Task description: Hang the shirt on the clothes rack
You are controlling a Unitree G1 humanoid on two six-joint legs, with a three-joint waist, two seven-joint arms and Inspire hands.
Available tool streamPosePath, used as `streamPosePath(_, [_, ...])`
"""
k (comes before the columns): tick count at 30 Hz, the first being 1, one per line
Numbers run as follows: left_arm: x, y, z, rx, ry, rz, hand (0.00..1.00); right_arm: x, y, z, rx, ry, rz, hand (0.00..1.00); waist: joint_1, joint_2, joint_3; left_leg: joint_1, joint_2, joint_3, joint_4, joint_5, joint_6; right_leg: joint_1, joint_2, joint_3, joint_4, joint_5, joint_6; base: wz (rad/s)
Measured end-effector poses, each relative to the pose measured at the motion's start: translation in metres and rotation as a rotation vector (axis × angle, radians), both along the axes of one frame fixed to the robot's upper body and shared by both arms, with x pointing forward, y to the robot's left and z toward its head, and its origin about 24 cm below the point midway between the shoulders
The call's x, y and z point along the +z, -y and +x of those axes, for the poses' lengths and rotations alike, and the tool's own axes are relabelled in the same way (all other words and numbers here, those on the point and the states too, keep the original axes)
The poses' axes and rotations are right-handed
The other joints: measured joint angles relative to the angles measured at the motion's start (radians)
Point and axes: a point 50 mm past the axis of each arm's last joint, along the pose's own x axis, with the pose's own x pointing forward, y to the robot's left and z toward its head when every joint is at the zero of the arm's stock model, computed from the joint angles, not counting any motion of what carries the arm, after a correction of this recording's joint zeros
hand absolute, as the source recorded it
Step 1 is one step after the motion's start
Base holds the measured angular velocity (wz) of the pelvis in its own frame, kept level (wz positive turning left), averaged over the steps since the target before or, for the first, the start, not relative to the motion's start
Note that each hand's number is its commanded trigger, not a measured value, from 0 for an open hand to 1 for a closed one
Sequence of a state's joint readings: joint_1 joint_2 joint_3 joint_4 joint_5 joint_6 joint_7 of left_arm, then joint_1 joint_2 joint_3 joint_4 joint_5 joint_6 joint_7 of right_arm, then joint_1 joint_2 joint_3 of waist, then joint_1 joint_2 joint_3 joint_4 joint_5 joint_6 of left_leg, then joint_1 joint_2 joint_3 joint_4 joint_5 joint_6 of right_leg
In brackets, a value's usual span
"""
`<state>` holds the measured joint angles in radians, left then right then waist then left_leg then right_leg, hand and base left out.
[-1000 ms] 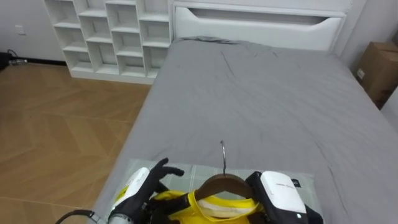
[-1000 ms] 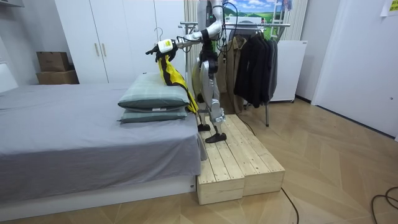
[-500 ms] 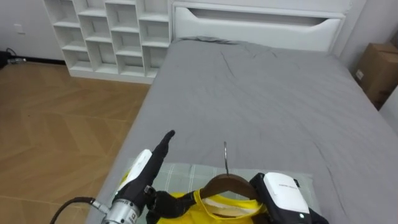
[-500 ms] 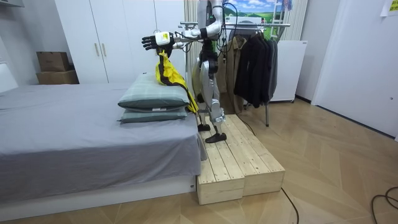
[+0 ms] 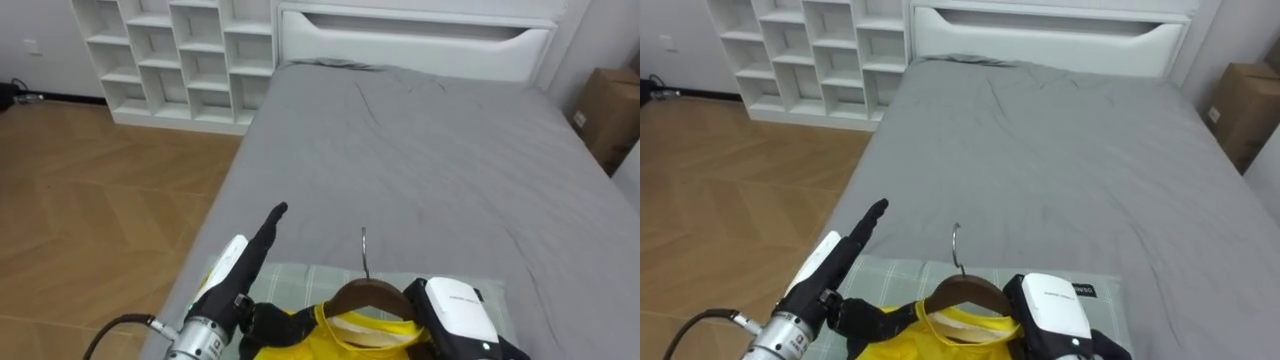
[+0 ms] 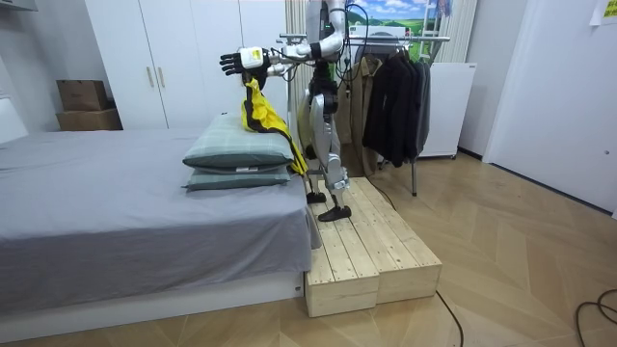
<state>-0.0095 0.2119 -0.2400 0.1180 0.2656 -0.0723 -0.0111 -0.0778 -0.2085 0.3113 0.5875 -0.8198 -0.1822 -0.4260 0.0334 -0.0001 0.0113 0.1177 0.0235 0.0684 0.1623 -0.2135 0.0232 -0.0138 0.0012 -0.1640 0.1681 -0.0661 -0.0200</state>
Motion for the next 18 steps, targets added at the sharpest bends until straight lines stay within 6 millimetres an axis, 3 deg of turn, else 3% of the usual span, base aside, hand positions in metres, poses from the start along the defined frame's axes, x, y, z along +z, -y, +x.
streamPosePath(10, [-0.016,-0.011,-0.005,0.033,-0.067,0.026,0.00,0.008,0.012,0.005,-0.054,0.036,0.007,1.00,-0.001,0.005,-0.0004,0.016,0.000,0.004,-0.011,0.000,0.000,0.009,0.000,-0.001,-0.001,0.000,0.000,0.00])
streamPosePath(18, [-0.069,-0.054,-0.038,0.170,-0.313,0.108,0.00,0.014,0.027,0.008,-0.090,0.062,-0.023,1.00,0.002,0.005,-0.0020,0.018,0.001,0.009,-0.010,0.000,0.000,0.010,0.001,0.000,0.002,-0.001,0.000,-0.01])
